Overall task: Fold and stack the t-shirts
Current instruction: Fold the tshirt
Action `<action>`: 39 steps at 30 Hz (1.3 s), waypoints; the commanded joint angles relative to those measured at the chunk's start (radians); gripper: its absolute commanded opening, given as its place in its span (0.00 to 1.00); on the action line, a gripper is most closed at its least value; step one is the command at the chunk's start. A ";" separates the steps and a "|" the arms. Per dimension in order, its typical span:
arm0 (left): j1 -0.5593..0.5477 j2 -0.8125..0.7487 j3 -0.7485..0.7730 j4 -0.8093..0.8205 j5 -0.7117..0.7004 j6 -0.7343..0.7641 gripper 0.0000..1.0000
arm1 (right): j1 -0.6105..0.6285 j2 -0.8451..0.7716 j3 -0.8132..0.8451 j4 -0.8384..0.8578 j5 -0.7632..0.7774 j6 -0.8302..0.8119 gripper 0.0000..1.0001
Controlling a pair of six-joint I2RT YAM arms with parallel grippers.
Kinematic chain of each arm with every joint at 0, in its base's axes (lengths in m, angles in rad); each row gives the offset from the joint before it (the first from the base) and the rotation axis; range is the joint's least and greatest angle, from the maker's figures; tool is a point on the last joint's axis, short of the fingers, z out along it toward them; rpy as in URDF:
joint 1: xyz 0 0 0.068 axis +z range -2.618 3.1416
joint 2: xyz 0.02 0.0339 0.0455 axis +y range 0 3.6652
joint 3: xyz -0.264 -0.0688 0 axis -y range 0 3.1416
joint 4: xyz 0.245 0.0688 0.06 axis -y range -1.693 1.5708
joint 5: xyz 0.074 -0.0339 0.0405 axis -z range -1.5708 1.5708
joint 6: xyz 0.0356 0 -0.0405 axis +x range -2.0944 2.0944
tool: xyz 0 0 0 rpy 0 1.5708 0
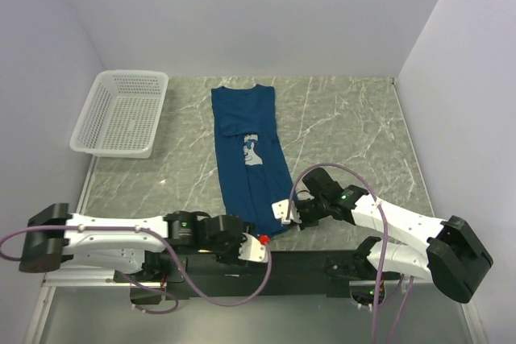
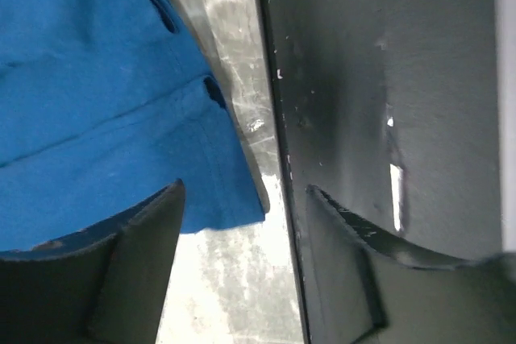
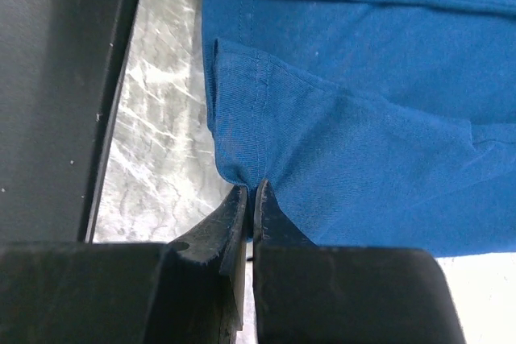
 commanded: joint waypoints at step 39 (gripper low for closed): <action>0.573 0.057 0.024 0.310 0.226 0.204 0.00 | -0.189 0.280 0.518 -0.038 0.006 0.251 0.00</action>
